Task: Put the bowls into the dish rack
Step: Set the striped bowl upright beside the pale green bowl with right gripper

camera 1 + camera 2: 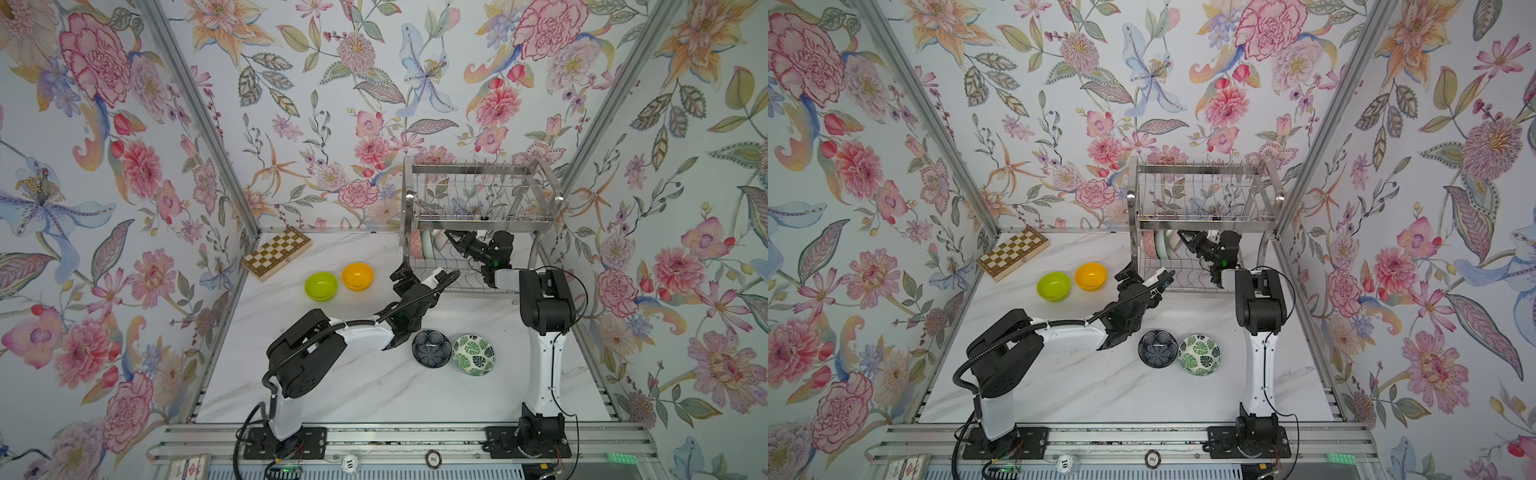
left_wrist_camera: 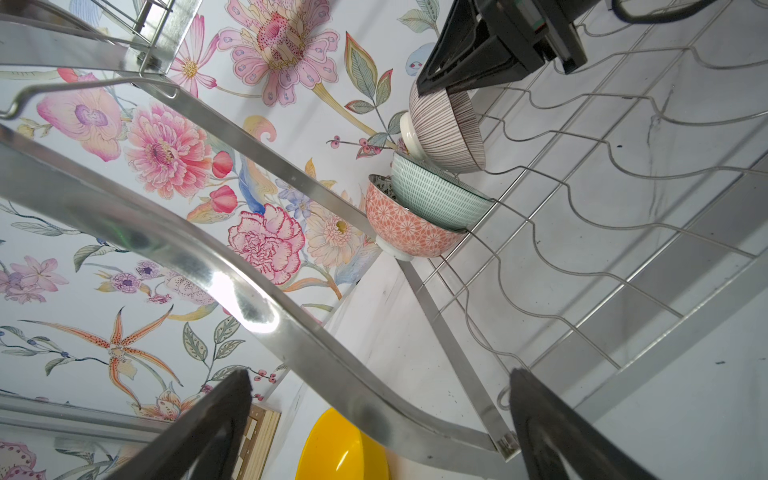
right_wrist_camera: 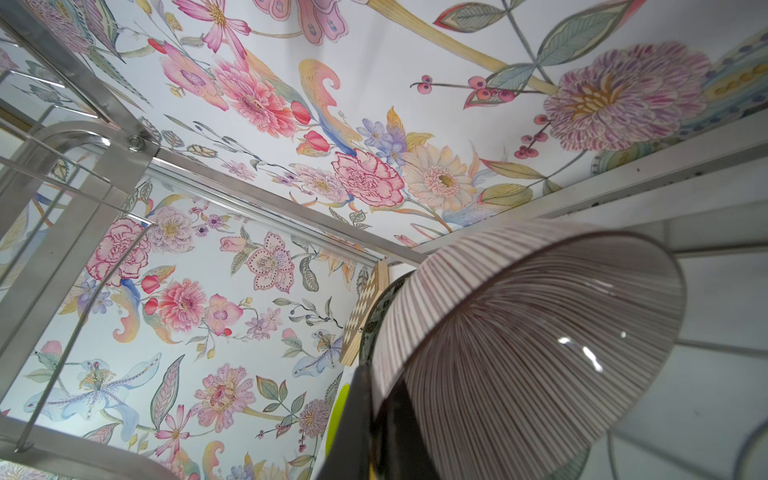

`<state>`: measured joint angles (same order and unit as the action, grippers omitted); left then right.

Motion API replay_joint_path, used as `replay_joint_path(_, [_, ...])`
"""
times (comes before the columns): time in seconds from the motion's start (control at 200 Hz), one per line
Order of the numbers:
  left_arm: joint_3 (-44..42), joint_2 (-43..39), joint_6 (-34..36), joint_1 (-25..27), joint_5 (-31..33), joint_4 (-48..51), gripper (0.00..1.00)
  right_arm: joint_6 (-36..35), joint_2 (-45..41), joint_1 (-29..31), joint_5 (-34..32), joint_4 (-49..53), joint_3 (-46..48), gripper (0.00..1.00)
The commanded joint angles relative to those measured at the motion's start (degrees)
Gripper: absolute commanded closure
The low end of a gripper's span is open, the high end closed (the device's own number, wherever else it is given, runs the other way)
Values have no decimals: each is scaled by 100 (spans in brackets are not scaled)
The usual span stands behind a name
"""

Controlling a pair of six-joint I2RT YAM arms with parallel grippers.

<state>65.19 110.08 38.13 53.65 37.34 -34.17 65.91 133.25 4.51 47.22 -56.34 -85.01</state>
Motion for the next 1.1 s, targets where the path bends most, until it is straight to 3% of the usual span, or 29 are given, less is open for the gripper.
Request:
replay_joint_path(0.0, [135,31,-37,49,36,53,1,1,154,54,133,-284,-351,100])
replay_joint_path(0.611, [91,30,-40,52,55,32,1,-213,356,57,222,95,-438,100])
replay_joint_path(1.096, [91,46,-8,63,70,9,1,-1566,70,54,2,1885,-528,100])
